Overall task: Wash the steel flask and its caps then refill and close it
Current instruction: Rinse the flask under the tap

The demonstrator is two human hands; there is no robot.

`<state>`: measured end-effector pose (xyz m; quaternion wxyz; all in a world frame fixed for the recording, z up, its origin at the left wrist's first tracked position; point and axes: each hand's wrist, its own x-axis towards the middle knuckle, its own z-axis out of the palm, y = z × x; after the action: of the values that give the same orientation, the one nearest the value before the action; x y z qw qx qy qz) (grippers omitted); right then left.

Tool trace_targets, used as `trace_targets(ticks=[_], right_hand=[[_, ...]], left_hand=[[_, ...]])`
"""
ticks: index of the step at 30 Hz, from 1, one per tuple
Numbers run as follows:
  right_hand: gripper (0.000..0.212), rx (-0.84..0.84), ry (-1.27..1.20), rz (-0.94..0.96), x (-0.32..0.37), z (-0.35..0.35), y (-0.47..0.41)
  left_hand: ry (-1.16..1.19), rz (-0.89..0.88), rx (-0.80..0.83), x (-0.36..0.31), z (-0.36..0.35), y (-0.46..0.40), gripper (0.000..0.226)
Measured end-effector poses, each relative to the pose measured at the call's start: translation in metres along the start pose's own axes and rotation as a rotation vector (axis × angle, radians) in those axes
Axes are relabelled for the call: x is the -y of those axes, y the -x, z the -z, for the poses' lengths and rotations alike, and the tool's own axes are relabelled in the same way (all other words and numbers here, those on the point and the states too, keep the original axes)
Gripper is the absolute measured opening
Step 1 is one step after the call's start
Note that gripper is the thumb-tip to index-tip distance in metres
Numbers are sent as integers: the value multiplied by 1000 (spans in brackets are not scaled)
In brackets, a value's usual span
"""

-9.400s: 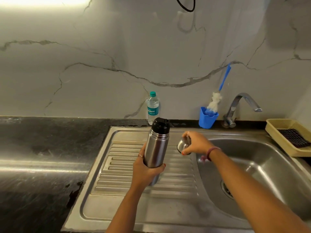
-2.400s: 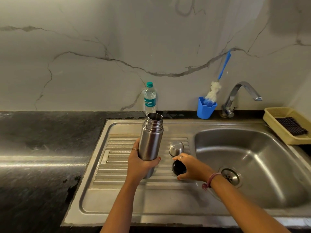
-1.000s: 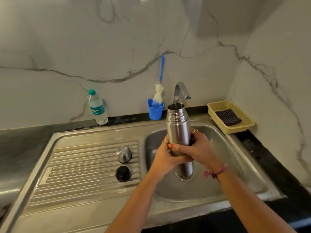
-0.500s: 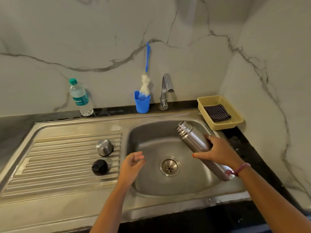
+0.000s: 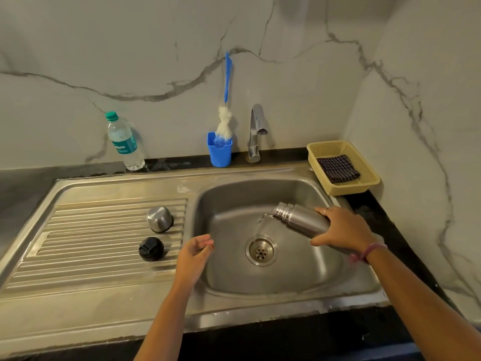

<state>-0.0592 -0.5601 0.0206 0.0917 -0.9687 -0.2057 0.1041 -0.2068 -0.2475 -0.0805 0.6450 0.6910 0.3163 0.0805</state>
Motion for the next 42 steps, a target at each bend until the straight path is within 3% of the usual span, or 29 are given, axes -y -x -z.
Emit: trace_targets(ticks=[14, 26, 42], right_hand=[[87, 19, 298, -23, -13, 7, -16], [87, -23, 368, -41, -13, 18, -17], [78, -178, 597, 33, 8, 24, -23]], left_hand=[[-27, 18, -28, 5, 1, 3, 23], [-35, 5, -22, 2, -1, 7, 24], [-23, 28, -23, 0, -2, 10, 22]])
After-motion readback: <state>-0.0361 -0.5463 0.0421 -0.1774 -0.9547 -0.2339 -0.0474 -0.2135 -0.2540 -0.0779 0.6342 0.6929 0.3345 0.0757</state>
